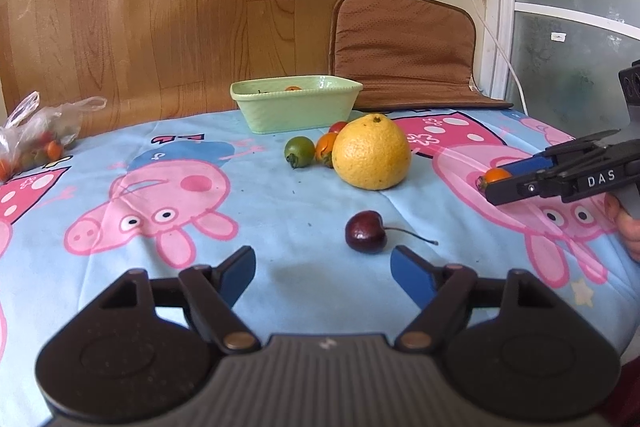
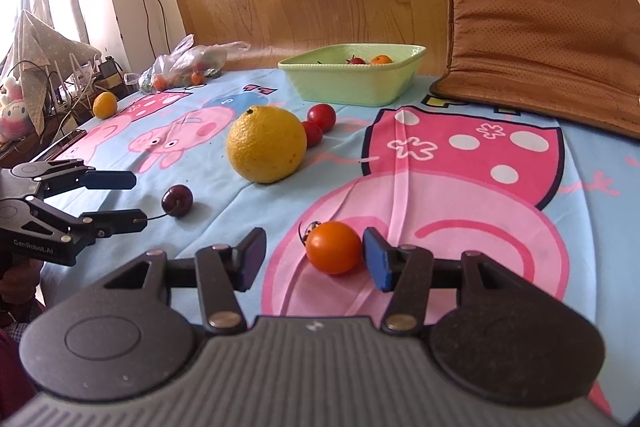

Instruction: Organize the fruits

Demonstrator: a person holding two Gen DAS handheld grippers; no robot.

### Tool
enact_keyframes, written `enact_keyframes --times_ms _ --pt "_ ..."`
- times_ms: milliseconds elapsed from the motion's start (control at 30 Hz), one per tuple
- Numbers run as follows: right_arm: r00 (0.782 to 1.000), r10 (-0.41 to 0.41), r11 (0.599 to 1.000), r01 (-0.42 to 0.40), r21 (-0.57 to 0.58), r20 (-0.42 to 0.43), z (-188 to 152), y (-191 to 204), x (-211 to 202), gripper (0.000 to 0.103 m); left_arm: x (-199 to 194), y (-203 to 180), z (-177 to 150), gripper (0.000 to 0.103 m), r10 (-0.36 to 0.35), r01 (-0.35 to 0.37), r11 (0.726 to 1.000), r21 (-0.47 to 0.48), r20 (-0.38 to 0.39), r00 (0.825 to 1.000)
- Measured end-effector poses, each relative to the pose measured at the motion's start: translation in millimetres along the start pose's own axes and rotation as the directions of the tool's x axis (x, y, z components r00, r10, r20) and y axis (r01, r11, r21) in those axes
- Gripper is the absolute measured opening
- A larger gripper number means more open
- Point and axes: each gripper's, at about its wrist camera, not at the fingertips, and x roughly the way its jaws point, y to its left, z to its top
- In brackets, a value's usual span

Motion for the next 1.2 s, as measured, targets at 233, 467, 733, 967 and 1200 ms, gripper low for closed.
enact_keyframes --times_ms 233,467,733,967,1200 --pt "0.998 -0.037 0.999 0.036 0.031 0.055 -7 1 -18 0.056 8 -2 1 0.077 -0.058 0.058 0.998 0.003 -0.010 0.998" --pt "0.999 -0.033 0.999 0.034 -0.024 0.028 3 2 -4 0.056 17 -8 14 0.077 -0.067 0.068 0.997 0.032 -0.013 0.998" --pt "0.999 -0.032 0.998 0.032 -0.060 -0.002 1 3 9 0.056 29 -22 20 0.073 -0.097 0.101 0.989 0.106 -0.044 0.994" --pt "0.999 -0.046 0.996 0.046 -0.081 -0.001 -2 8 7 0.056 39 -25 23 0.065 -0.084 0.089 0.992 0.094 -0.053 0.995" --pt "0.999 -0.043 0.994 0.044 -0.101 0.004 -2 7 9 0.056 42 -19 23 0.034 -0.064 0.068 0.996 0.063 -0.066 0.996"
